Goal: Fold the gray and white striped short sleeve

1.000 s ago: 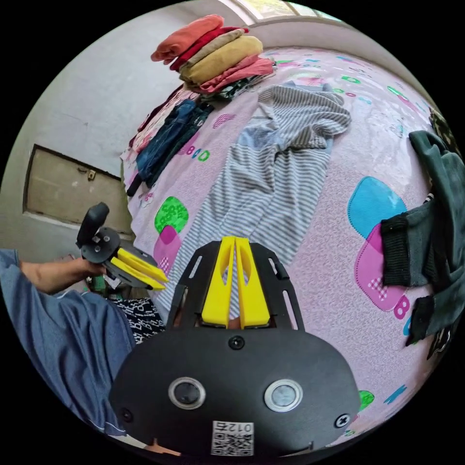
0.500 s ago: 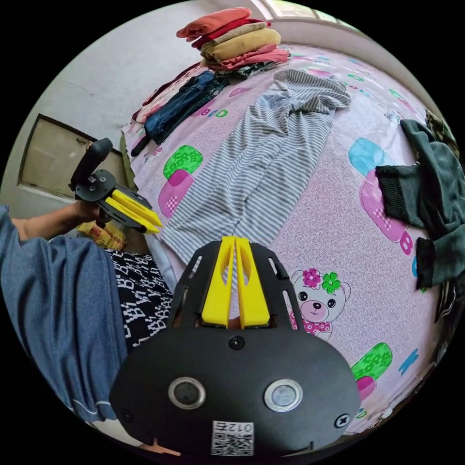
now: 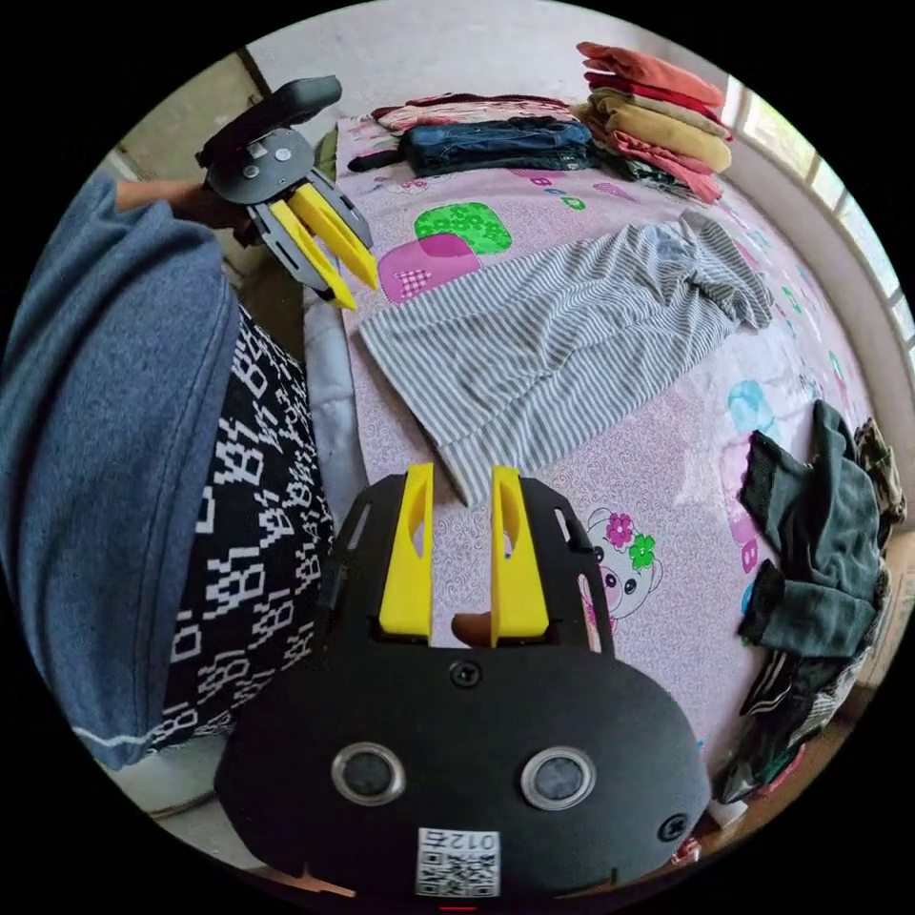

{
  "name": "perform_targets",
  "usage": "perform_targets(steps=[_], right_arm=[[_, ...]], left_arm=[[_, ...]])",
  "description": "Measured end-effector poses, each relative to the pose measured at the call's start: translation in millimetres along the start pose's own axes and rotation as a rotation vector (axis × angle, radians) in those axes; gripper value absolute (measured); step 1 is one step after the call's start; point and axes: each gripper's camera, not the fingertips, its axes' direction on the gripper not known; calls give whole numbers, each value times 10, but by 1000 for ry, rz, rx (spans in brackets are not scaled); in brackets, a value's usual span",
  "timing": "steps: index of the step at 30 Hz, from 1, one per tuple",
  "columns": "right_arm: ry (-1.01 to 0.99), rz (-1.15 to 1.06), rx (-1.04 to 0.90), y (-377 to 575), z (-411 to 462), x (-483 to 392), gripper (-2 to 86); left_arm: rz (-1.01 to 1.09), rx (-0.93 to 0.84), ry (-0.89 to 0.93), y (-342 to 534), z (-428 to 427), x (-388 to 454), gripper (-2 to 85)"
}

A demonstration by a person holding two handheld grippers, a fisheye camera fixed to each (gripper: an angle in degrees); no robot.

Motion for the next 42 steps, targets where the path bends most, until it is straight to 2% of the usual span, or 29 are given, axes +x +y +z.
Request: perform_targets(steps=[4, 7, 13, 18, 20, 23, 27, 36, 42], right_arm=[[72, -184, 7, -257, 62, -296, 95], [64, -243, -6, -430, 186, -337, 90], [53, -273, -43, -557, 450, -158, 52], [76, -275, -68, -686, 630, 39, 23], [25, -214, -73, -744, 664, 227, 18], [-184, -23, -36, -810, 661, 780, 14], [-362, 129, 43, -800, 693, 1434, 11], [-409, 57, 32, -1000, 747, 2003, 9], [-496, -22, -35, -1210, 685, 2302, 9]], left_arm=[[146, 3, -30, -181, -41, 251, 92], [157, 2, -16, -284, -60, 291, 97], [232, -26, 2, -425, -85, 359, 97], [325, -51, -70, -557, -133, 398, 86], [344, -69, -85, -623, -166, 374, 73], [318, -99, -132, -746, -228, 258, 38], [294, -131, -98, -917, -321, 37, 12], [293, -132, 10, -1056, -958, -594, 1], [303, -121, 155, -1059, -1511, -1007, 0]])
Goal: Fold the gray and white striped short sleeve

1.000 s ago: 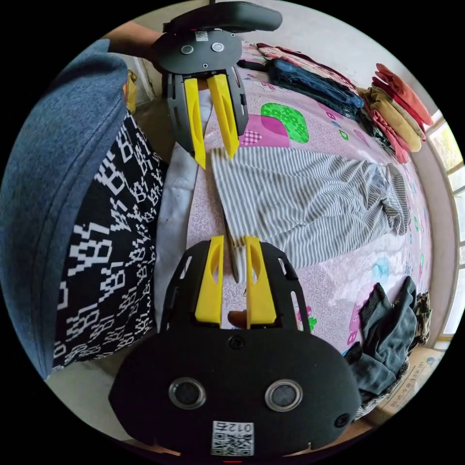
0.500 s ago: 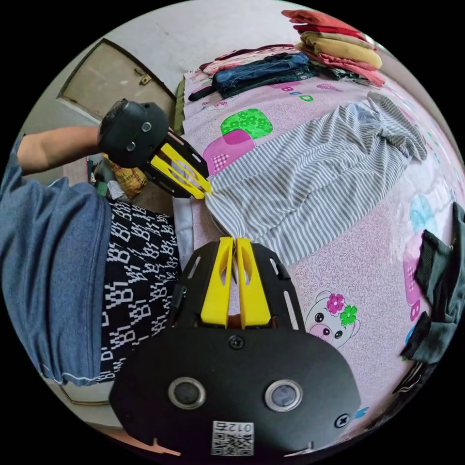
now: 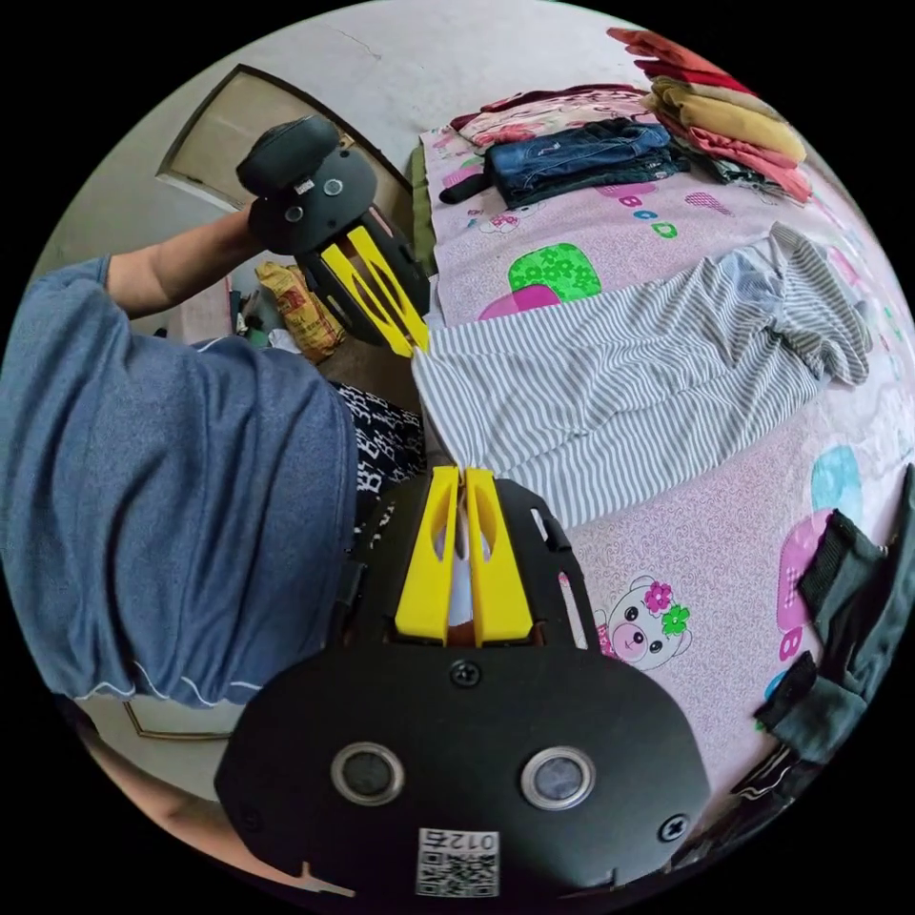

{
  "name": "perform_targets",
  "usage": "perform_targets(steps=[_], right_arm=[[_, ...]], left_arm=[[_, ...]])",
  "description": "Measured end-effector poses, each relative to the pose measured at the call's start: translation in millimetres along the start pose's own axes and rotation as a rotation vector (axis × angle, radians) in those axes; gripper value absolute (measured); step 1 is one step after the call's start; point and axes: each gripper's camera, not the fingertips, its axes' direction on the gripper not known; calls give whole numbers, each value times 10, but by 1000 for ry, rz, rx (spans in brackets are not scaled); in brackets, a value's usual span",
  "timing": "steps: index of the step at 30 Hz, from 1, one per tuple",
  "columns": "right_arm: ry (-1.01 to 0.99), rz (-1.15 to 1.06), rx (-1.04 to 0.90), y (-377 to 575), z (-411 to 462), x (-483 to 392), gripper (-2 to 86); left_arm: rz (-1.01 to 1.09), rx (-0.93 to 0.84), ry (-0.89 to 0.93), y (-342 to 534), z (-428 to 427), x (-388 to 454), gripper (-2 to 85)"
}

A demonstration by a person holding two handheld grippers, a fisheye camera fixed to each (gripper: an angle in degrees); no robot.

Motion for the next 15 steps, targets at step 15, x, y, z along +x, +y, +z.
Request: perform_targets(steps=[15], right_arm=[[-38, 1, -14, -798, -991, 1804, 11]], left_arm=[[-29, 102, 123, -5, -1400, -1939, 2]])
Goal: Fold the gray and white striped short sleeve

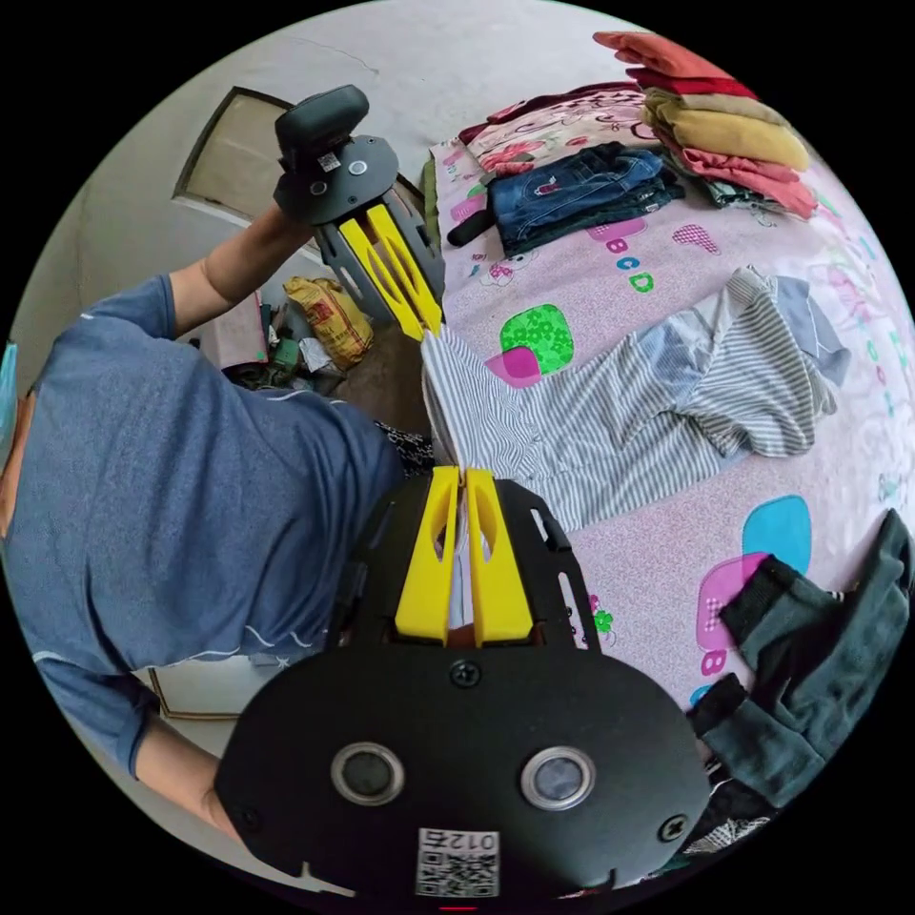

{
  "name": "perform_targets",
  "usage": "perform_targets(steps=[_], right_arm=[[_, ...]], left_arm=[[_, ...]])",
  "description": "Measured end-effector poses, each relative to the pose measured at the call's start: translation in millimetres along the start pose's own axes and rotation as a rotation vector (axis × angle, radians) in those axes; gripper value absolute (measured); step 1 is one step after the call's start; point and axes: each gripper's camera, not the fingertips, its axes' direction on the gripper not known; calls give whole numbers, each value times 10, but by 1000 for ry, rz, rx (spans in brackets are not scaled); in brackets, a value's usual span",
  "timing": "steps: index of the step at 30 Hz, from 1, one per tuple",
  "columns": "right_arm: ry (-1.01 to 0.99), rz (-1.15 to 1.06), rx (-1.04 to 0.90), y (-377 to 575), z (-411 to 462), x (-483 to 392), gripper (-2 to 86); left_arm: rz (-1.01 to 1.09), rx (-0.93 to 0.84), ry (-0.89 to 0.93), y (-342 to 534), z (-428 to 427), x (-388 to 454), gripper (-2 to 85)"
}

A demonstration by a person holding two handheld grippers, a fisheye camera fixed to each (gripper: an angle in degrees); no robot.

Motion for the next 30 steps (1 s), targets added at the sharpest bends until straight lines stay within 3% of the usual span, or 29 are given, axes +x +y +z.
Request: perform_targets(steps=[10, 19, 25, 30], right_arm=[[66, 109, -51, -1137, -867, 2826, 11], [17, 264, -69, -1471, -446, 4932, 11], [-25, 269, -5, -1226, -313, 5239, 11], [-59, 184, 45, -924, -589, 4752, 12]], left_arm=[[-84, -38, -19, -824, -834, -2684, 2], [-267, -69, 98, -1193, -510, -4644, 2], [-250, -83, 123, -1208, -339, -4960, 2], [-192, -31, 156, -1043, -649, -4709, 2]])
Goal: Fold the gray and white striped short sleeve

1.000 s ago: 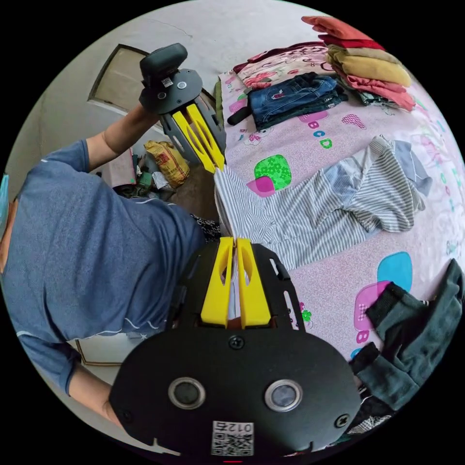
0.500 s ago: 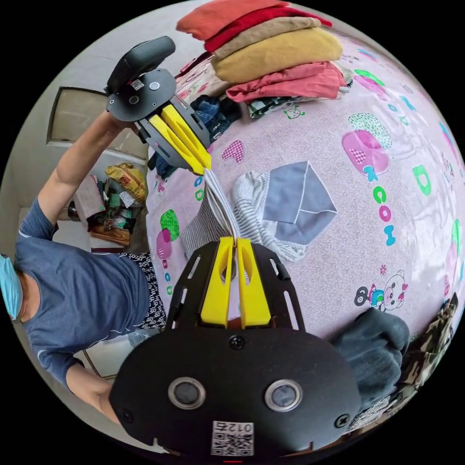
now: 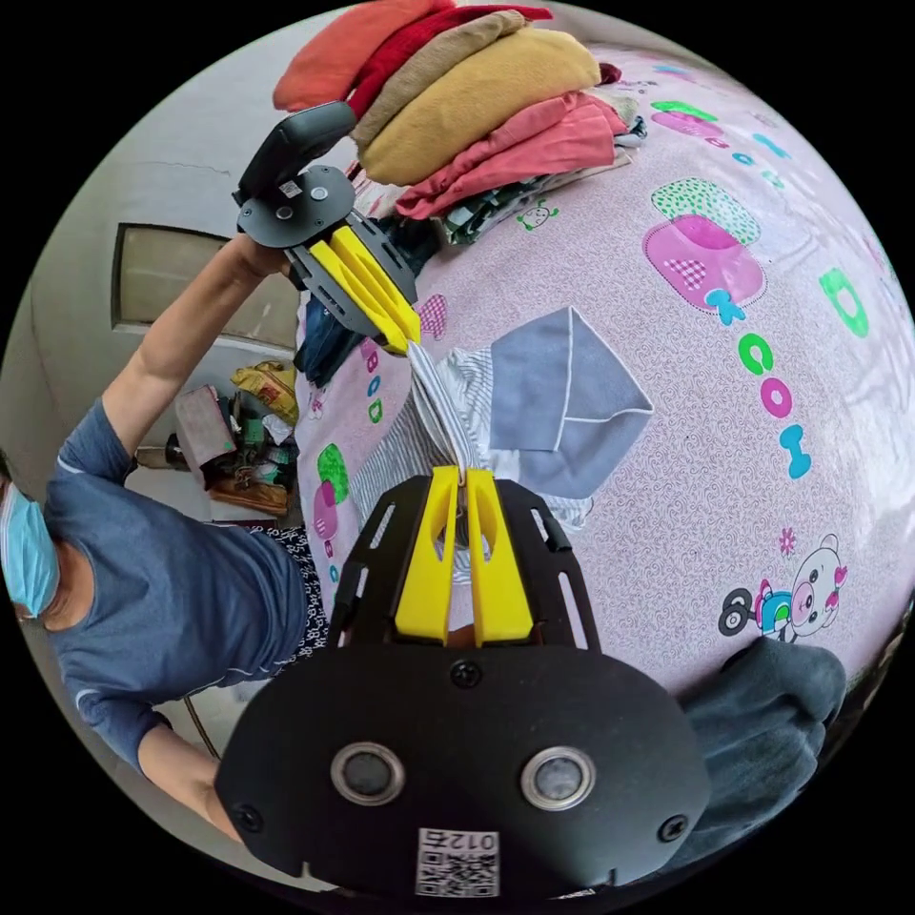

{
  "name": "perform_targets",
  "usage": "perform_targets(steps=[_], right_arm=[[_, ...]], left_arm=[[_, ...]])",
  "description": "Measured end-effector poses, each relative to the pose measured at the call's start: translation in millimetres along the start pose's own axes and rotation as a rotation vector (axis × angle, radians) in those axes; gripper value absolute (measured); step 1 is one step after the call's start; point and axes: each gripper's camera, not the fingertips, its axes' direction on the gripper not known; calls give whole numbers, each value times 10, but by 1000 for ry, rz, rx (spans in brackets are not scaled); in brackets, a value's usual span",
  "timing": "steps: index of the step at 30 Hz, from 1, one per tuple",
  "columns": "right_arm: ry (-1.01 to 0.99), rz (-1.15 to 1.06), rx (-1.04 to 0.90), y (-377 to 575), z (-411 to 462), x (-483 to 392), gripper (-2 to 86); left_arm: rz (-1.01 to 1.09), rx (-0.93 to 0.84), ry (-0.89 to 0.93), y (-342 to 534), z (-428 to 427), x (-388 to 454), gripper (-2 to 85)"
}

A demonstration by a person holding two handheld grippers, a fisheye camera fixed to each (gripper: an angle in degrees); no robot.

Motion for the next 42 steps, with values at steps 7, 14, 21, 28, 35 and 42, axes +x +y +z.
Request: perform_targets(steps=[7, 14, 21, 28, 35, 42], right_arm=[[-9, -138, 40, 1028, -128, -1599, 11], [-71, -142, 32, 2133, 698, -2721, 11], [-220, -50, -6, 2830, 1667, -2992, 11], [-237, 40, 2, 2793, 1762, -2676, 13], [-199, 96, 3, 2249, 1413, -2079, 16], [-143, 225, -74, 1716, 1551, -1344, 51]], left_arm=[[138, 45, -3, 792, -258, 1447, 3], [165, -18, -22, 1509, 461, 2818, 2], [79, -79, 185, 1924, 1620, 3221, 3], [-30, -58, 251, 1879, 2025, 2853, 4], [-91, -2, 199, 1545, 1866, 2203, 5], [-157, -42, 253, 1051, 2168, 1359, 22]])
